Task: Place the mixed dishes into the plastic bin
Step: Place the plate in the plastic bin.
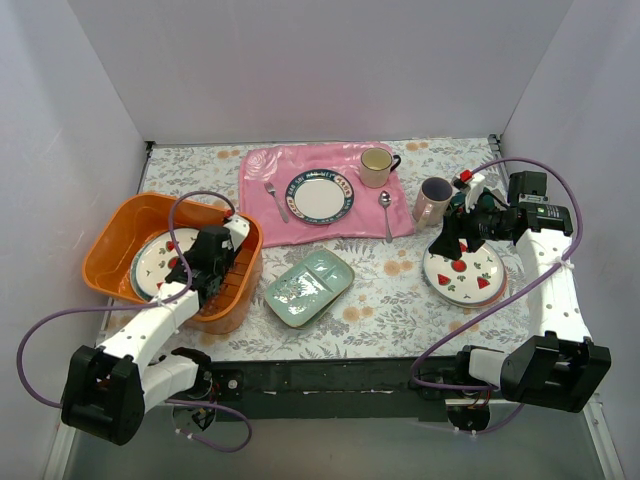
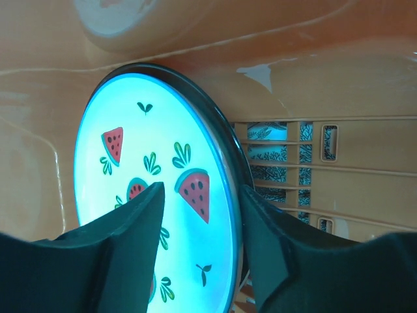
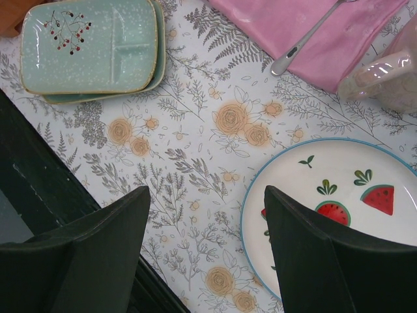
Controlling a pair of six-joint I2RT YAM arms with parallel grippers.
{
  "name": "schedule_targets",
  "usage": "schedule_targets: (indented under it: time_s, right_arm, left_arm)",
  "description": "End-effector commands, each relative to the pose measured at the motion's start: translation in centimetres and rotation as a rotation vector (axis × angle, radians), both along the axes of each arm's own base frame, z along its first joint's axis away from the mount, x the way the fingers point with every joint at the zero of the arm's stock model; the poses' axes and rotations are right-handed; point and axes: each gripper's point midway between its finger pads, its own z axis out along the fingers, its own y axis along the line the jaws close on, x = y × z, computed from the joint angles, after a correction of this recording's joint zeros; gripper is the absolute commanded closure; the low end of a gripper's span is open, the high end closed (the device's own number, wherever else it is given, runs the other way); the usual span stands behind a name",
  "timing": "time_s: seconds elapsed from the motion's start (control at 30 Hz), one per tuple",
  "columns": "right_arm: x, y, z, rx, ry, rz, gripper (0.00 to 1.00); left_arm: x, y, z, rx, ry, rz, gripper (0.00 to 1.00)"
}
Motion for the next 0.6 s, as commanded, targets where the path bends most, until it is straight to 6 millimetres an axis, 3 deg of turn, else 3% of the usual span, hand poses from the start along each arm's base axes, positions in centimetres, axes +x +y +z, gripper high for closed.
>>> schedule_targets:
  time_s: [0.0, 0.2, 0.43, 0.57]
  right_arm:
    - [0.3, 0.0, 0.5, 0.007, -0.038, 0.016, 0.21]
    - [0.5, 0.0, 0.7, 0.009, -0.038, 0.017, 0.21]
    - [0.6, -0.1, 0.8, 0.006, -0.038, 0.017, 0.21]
    - [0.3, -0.1, 1.0, -0.008, -0.055, 0.047, 0.21]
  left_arm:
    - [-0.1, -1.9, 0.4, -0.091, 0.031, -0.041, 0.48]
    - [-0.2, -2.7, 1.7, -0.155, 0.046, -0.036, 0.42]
    - [-1.1, -3.0, 1.9, -0.192, 0.074, -0.023, 0.39]
    - [-0.9, -3.5, 3.9, -0.242, 0.045, -0.009, 0.37]
